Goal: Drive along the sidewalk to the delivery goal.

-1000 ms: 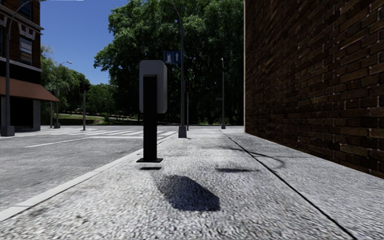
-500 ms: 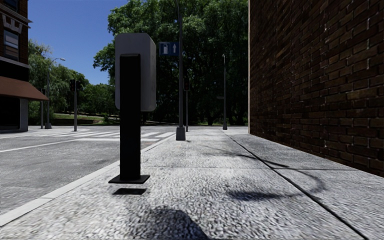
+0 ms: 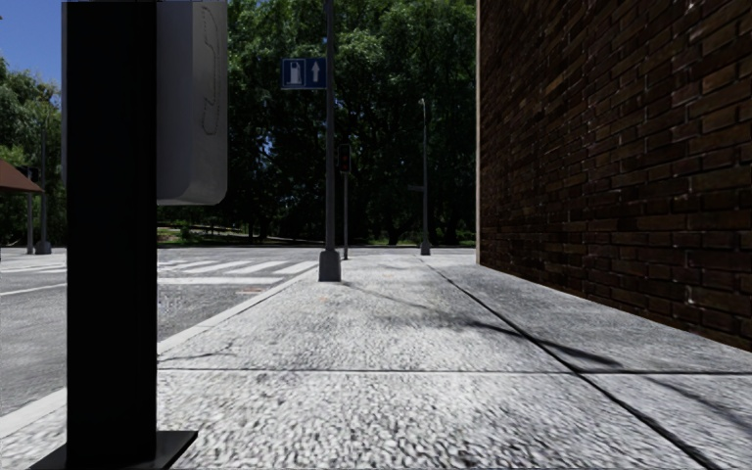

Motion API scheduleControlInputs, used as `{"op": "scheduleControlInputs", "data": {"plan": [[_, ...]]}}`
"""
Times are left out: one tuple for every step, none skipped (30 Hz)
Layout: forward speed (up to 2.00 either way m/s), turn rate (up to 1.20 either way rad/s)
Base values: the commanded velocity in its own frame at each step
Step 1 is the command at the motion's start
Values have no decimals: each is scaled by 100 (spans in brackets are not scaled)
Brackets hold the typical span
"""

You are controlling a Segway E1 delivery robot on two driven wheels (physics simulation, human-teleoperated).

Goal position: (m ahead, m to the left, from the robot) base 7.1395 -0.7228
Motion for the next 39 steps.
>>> {"op": "scheduleControlInputs", "data": {"plan": [[200, 0], [200, 0], [200, 0], [200, 0], [200, 0], [200, 0], [200, 0], [200, 0], [200, 0], [200, 0], [200, 0], [200, 0], [200, 0], [200, 0], [200, 0], [200, 0], [200, 0], [200, 0], [200, 0], [200, 0], [200, 0], [200, 0], [200, 0], [200, 0], [200, 0], [200, 0], [200, 0], [200, 0], [200, 0], [200, 0], [200, 0], [200, 0], [200, 0], [200, 0], [200, 0], [200, 0], [200, 0], [200, 0], [200, 0]]}}
